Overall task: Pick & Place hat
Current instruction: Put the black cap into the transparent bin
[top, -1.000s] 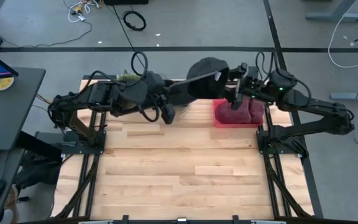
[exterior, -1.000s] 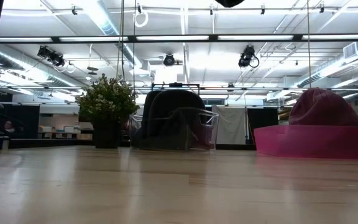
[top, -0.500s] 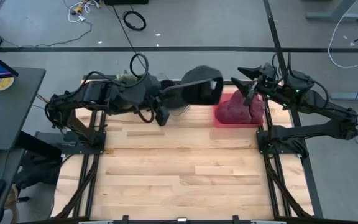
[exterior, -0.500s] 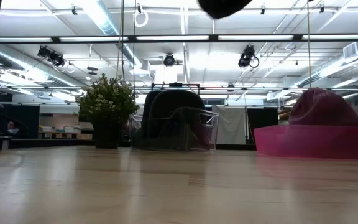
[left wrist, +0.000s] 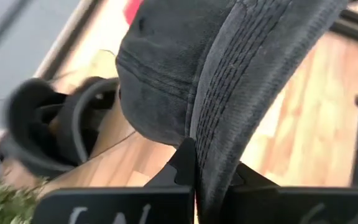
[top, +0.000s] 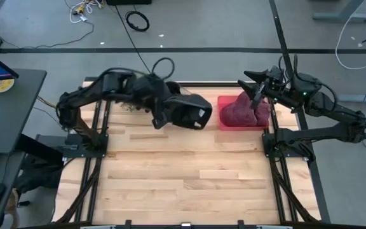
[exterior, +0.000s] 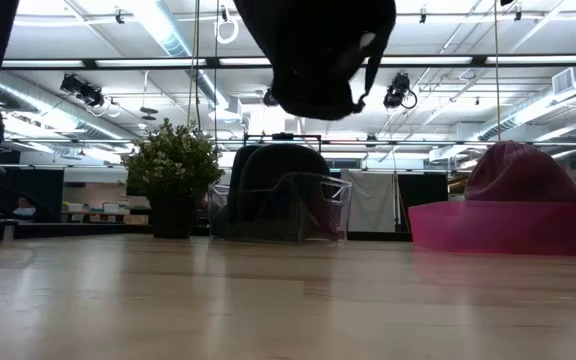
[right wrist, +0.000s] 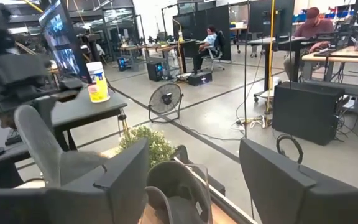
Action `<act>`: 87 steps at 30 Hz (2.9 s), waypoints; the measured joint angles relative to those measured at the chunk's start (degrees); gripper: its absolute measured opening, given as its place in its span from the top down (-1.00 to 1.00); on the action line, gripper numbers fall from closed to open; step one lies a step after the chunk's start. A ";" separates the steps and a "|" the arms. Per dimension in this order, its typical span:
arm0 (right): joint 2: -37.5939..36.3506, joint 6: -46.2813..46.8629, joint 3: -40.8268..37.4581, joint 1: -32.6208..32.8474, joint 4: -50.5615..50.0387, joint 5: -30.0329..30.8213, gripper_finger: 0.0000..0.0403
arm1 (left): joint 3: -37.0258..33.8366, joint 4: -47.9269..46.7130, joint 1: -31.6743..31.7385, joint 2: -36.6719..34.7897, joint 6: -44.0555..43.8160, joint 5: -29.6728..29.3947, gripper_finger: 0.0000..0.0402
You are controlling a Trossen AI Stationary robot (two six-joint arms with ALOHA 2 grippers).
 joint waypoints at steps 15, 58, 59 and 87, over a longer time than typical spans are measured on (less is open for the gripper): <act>1.10 3.30 0.00 0.01 -3.21 -0.23 -0.22 | -0.01 -10.45 12.52 12.05 17.05 8.13 0.95; 6.57 6.73 -0.39 0.07 -2.33 -1.77 -0.22 | 0.26 -2.97 14.53 29.79 18.08 -2.68 0.95; 6.56 6.92 -0.74 0.07 -2.14 -2.07 -0.22 | 0.24 -2.00 15.47 29.79 16.05 -1.63 0.95; 6.61 8.15 -3.04 0.06 -1.99 -4.66 -0.22 | 4.80 -11.44 21.43 27.10 -6.31 5.09 0.95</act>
